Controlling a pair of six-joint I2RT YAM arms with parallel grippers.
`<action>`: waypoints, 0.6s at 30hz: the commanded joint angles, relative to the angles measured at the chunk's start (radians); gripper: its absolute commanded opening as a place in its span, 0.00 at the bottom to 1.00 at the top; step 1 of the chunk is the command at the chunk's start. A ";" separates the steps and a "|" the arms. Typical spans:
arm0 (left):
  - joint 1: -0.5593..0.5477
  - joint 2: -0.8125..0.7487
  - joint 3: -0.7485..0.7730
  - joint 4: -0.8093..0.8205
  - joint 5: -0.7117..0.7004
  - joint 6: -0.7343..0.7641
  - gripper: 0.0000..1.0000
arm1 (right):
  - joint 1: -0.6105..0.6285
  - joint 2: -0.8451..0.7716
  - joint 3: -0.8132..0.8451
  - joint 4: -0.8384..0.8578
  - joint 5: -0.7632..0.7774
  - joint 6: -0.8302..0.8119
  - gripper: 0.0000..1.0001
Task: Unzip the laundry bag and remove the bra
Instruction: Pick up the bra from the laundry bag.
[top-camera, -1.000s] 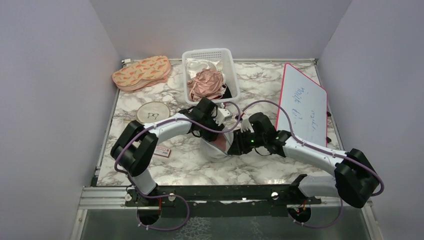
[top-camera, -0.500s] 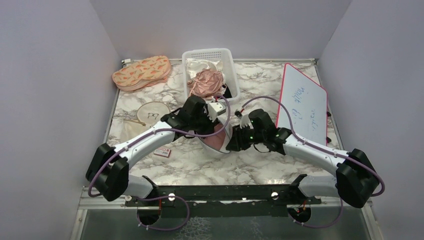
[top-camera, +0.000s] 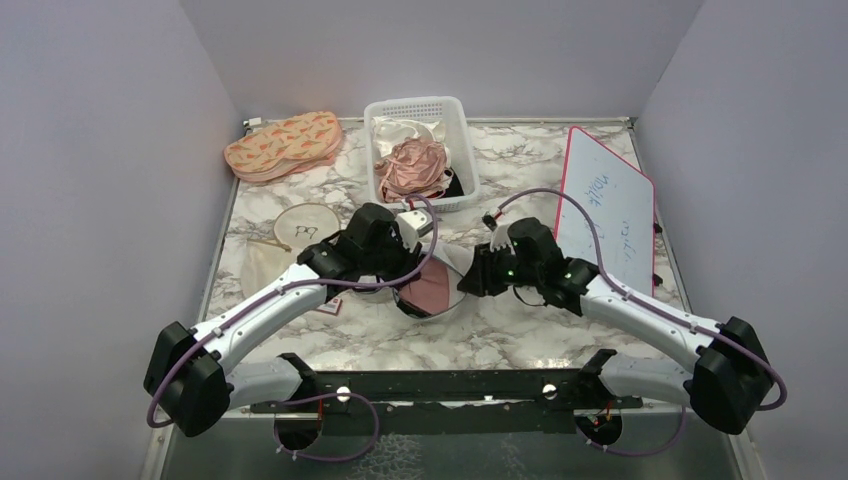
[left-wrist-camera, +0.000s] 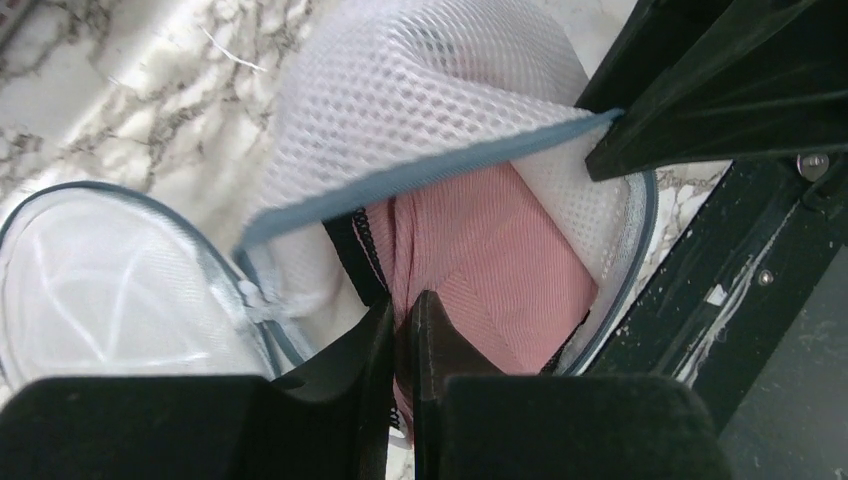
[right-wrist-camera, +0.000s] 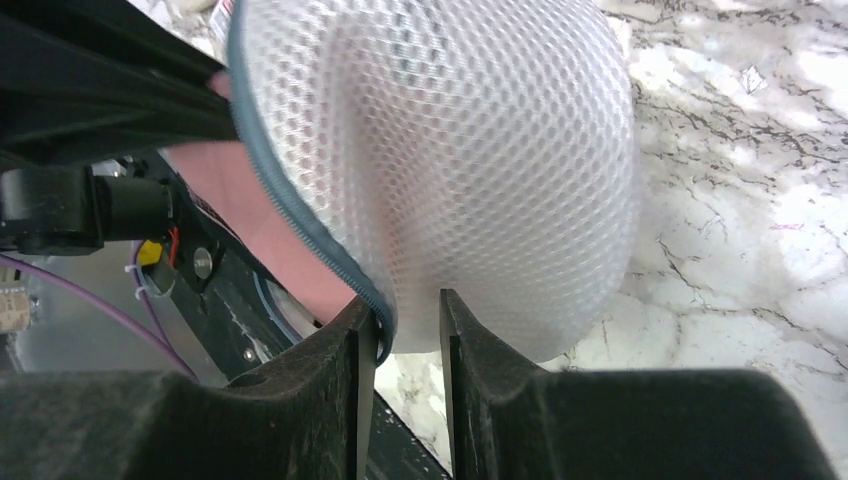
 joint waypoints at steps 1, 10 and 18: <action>-0.045 0.015 -0.015 -0.046 -0.017 -0.041 0.00 | 0.003 -0.038 0.039 0.019 0.069 0.029 0.27; -0.129 -0.031 0.016 -0.091 -0.047 -0.046 0.00 | 0.003 0.045 0.115 -0.061 0.179 0.021 0.19; -0.129 -0.193 0.031 -0.151 -0.102 -0.051 0.00 | 0.002 0.046 0.111 -0.076 0.229 0.022 0.04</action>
